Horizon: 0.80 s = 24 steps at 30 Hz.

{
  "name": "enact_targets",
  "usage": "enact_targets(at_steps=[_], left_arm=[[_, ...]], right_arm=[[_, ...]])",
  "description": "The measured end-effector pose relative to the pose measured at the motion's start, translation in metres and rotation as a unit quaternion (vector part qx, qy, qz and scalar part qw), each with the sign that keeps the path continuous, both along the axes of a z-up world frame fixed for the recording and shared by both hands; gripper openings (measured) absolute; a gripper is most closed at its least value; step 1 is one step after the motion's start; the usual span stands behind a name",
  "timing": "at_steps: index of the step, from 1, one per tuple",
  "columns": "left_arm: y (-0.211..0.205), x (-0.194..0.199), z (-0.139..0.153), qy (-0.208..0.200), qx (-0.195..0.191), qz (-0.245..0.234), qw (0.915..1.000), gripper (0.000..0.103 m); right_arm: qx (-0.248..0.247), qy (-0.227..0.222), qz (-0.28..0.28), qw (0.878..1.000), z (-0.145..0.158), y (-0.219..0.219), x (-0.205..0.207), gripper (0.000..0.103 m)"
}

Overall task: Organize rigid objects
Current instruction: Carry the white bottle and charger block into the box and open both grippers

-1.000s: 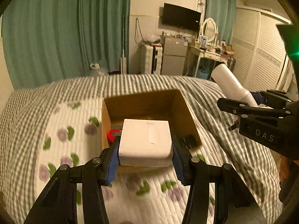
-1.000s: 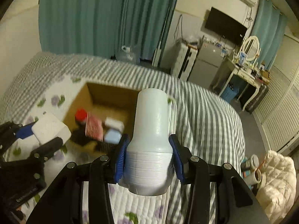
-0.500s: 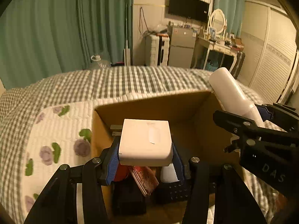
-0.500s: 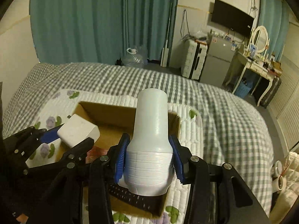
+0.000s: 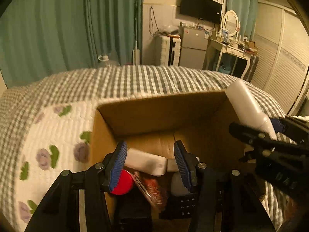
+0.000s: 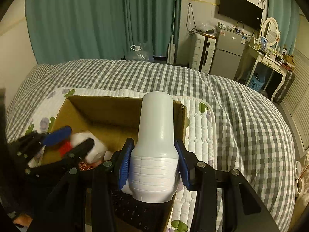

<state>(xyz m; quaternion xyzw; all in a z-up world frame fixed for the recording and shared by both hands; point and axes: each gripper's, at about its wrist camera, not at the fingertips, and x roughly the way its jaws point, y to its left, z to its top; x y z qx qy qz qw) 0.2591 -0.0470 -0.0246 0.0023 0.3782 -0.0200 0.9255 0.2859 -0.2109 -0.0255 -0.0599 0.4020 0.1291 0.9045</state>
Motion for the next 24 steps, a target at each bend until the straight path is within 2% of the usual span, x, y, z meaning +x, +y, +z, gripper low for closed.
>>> enact_targets(at_steps=[4,9,14,21,24], left_arm=[[0.005,-0.008,0.017,-0.010,0.007,0.003,0.9999,0.053],[0.016,-0.016,0.025,-0.016,0.015,0.000,0.9998,0.053],[0.024,-0.018,0.023,-0.017,0.015,0.002,0.9997,0.053],[0.031,-0.013,0.012,-0.007,0.014,0.006,0.9999,0.053],[0.031,-0.014,0.013,-0.005,0.014,0.007,0.9999,0.053]], right_arm=[[0.000,-0.005,-0.001,1.000,0.007,0.002,-0.003,0.043],[-0.005,-0.007,0.007,1.000,0.007,0.013,-0.004,0.043],[-0.022,-0.007,0.013,1.000,-0.006,0.030,0.001,0.043],[-0.014,0.001,0.018,1.000,-0.018,0.040,0.010,0.043],[0.000,0.011,0.006,1.000,-0.020,0.038,0.013,0.057]])
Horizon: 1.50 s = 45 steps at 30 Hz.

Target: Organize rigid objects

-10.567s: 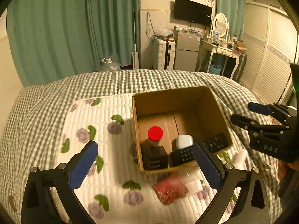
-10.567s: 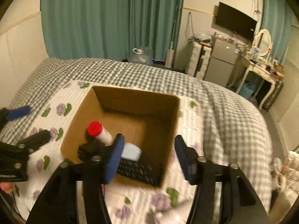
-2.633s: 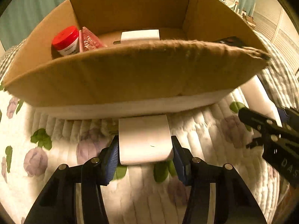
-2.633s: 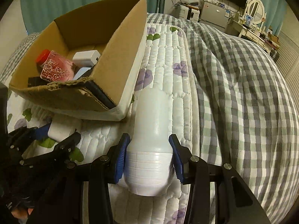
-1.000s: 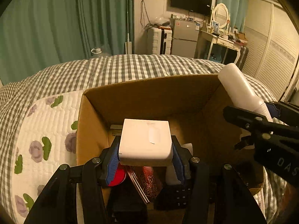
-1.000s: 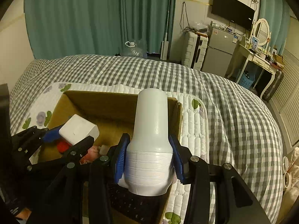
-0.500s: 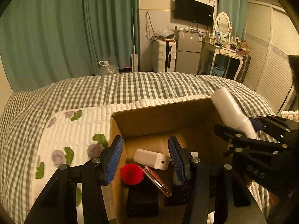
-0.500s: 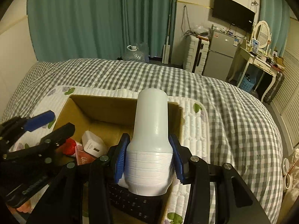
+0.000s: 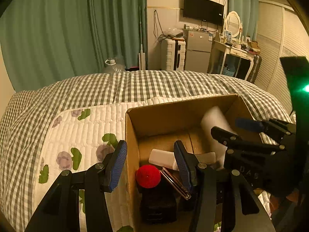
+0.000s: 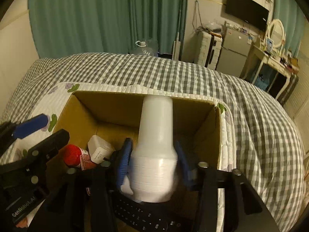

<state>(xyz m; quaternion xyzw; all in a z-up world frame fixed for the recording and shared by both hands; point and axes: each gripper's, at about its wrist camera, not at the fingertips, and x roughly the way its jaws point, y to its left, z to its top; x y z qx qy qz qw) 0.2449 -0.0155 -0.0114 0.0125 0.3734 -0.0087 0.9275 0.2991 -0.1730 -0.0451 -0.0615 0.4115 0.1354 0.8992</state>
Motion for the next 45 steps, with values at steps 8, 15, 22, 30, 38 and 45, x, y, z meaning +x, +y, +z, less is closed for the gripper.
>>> enact_targets(at_steps=[8,15,22,30,38,45], left_arm=[[-0.001,-0.020,0.036,-0.018,0.007,0.002,0.9998,0.053],[-0.001,-0.064,0.108,-0.079,0.016,-0.006,0.9967,0.055],[-0.002,-0.125,0.167,-0.146,0.032,-0.011,0.9888,0.084],[0.009,-0.188,0.181,-0.199,0.021,0.002,0.9797,0.103],[0.016,-0.207,0.145,-0.204,0.018,0.015,0.9787,0.103],[0.032,-0.201,0.097,-0.182,-0.003,0.040,0.9824,0.103]], right_arm=[[-0.008,-0.024,-0.016,1.000,0.037,-0.011,-0.017,0.057],[0.027,-0.060,-0.035,0.997,0.113,-0.032,-0.057,0.057],[0.055,-0.129,-0.048,0.989,0.196,-0.053,-0.127,0.070],[0.036,-0.211,-0.049,0.976,0.222,-0.064,-0.218,0.103],[0.042,-0.236,-0.061,0.969,0.193,-0.063,-0.245,0.103],[0.049,-0.242,-0.066,0.967,0.148,-0.059,-0.241,0.103]])
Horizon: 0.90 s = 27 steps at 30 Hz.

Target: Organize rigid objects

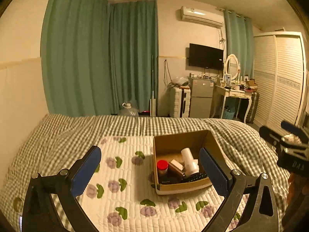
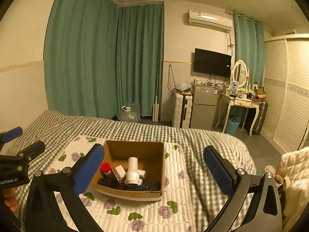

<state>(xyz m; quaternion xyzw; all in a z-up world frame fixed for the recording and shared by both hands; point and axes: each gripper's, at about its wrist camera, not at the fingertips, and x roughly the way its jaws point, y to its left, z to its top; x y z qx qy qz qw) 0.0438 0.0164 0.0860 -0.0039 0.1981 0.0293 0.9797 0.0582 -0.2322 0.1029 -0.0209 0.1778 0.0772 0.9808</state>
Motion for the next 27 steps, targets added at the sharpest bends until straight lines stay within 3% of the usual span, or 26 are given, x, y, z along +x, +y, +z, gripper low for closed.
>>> enact_targets(at_steps=[8,27], left_arm=[[0.007,0.004,-0.038,0.014,0.002,0.011,0.9998,0.103],[-0.009,0.004,-0.052,0.040,0.007,-0.015,0.9991,0.103]], right_arm=[[-0.029,0.013,0.025,0.999,-0.050,0.019,0.002,0.103],[-0.001,0.047,0.011,0.999,-0.068,0.009,0.010,0.103]])
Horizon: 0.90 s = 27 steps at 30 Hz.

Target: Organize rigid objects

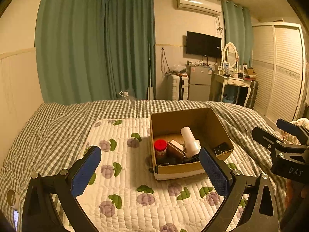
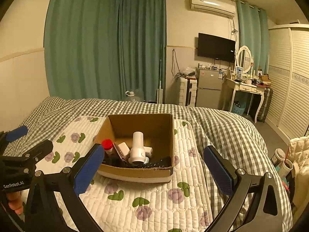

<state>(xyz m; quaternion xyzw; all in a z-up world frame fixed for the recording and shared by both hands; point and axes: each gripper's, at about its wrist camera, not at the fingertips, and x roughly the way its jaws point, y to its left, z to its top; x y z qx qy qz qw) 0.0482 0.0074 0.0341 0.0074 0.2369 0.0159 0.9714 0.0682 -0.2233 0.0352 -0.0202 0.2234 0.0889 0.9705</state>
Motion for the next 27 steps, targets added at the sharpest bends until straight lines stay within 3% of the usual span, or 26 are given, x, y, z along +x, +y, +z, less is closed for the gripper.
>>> enact_targets(at_steps=[27], left_arm=[[0.0052,0.0027,-0.0061,0.008,-0.008,0.006,0.9999,0.103]], right_arm=[[-0.010,0.006,-0.006,1.000,-0.0065,0.0020,0.0027,0.103]])
